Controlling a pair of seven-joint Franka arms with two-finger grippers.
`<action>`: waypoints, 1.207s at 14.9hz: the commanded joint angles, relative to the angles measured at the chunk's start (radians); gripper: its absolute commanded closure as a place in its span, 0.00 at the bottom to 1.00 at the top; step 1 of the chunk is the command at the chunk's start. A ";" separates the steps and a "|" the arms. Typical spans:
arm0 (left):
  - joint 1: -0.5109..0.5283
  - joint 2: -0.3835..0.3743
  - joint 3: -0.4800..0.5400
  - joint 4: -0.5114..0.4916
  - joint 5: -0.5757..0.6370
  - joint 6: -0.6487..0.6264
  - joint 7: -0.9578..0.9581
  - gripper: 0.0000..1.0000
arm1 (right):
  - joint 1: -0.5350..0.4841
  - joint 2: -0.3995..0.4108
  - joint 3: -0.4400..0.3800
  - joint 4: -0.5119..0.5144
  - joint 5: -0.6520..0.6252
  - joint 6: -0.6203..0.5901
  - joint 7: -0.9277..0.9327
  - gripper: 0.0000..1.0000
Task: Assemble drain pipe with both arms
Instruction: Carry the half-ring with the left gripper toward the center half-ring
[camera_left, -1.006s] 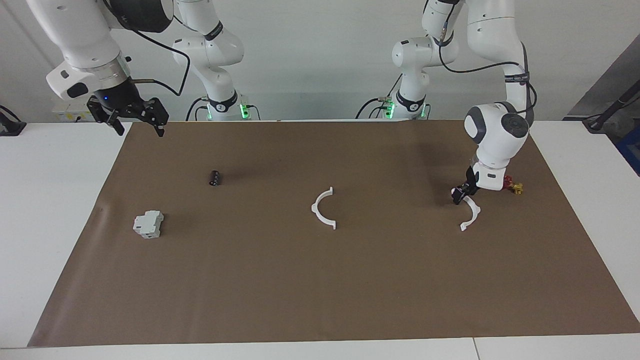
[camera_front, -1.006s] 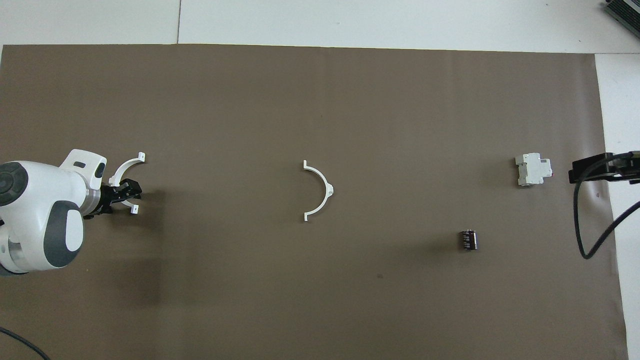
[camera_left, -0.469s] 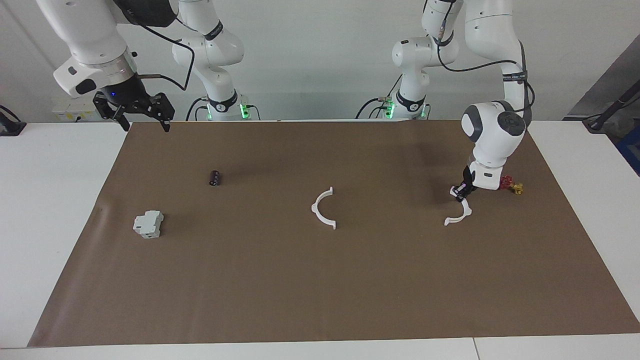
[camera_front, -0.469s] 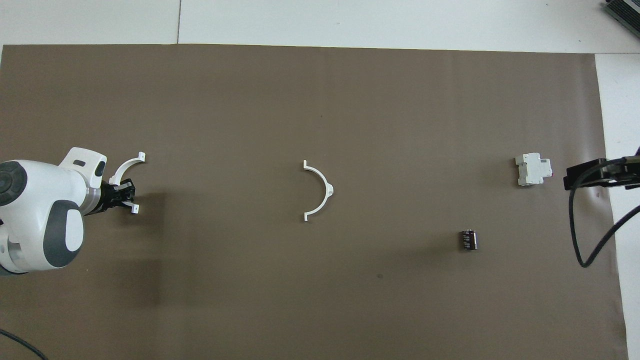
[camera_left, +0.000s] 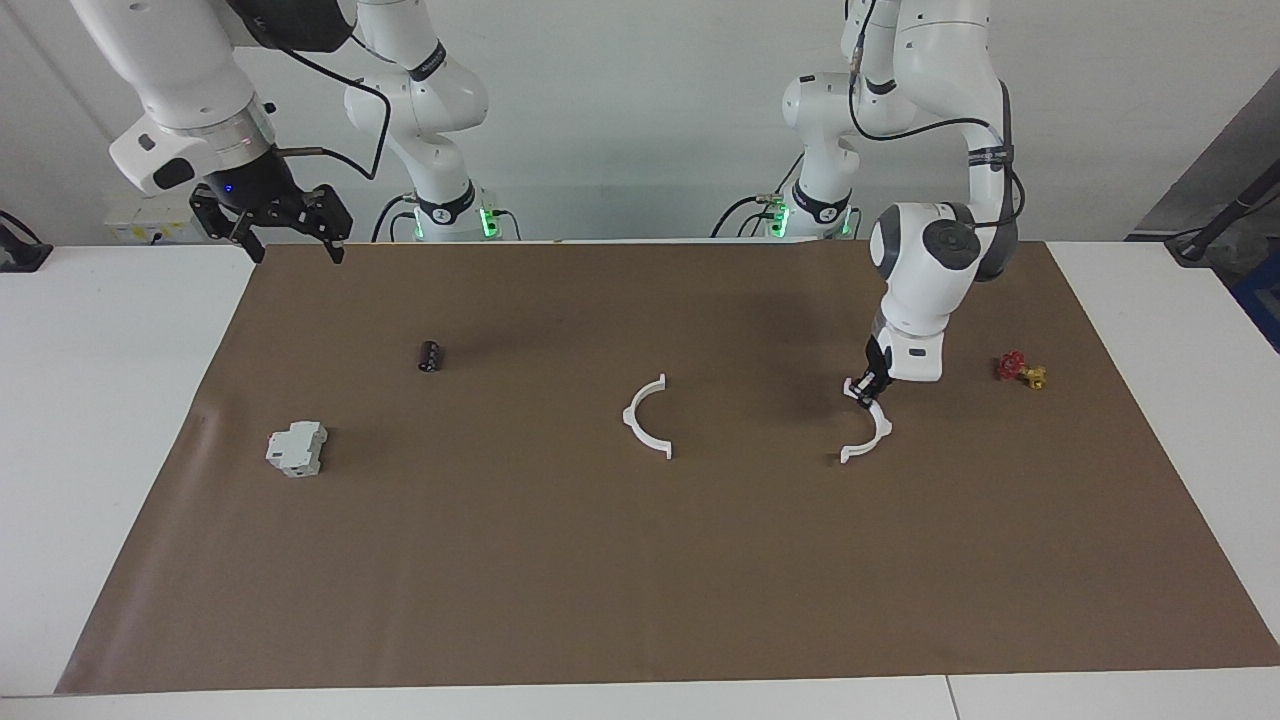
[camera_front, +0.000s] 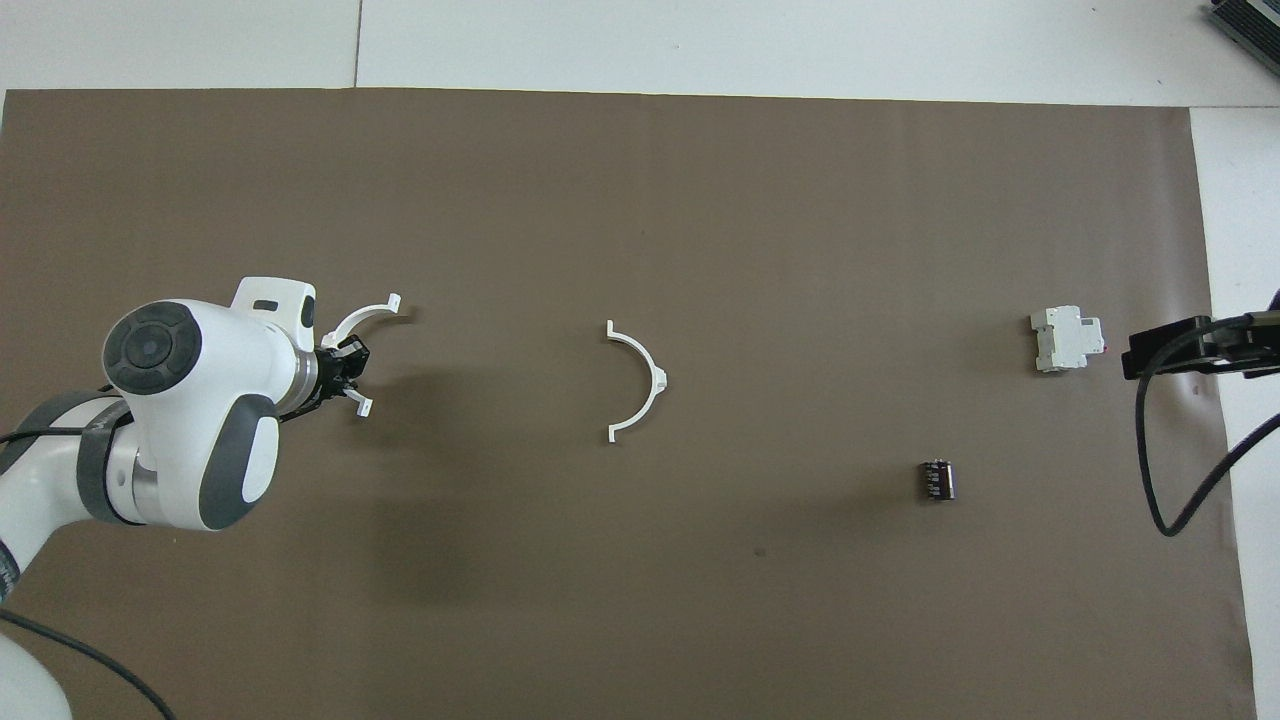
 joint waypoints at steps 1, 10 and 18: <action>-0.078 0.000 0.014 0.010 -0.008 -0.004 -0.185 1.00 | -0.016 -0.011 -0.002 0.000 0.028 -0.021 -0.012 0.00; -0.319 0.030 0.008 0.087 -0.010 -0.005 -0.454 1.00 | -0.010 -0.011 -0.002 0.001 0.028 -0.021 -0.012 0.00; -0.413 0.175 0.012 0.208 -0.008 -0.008 -0.681 1.00 | -0.010 -0.011 -0.002 0.000 0.028 -0.021 -0.012 0.00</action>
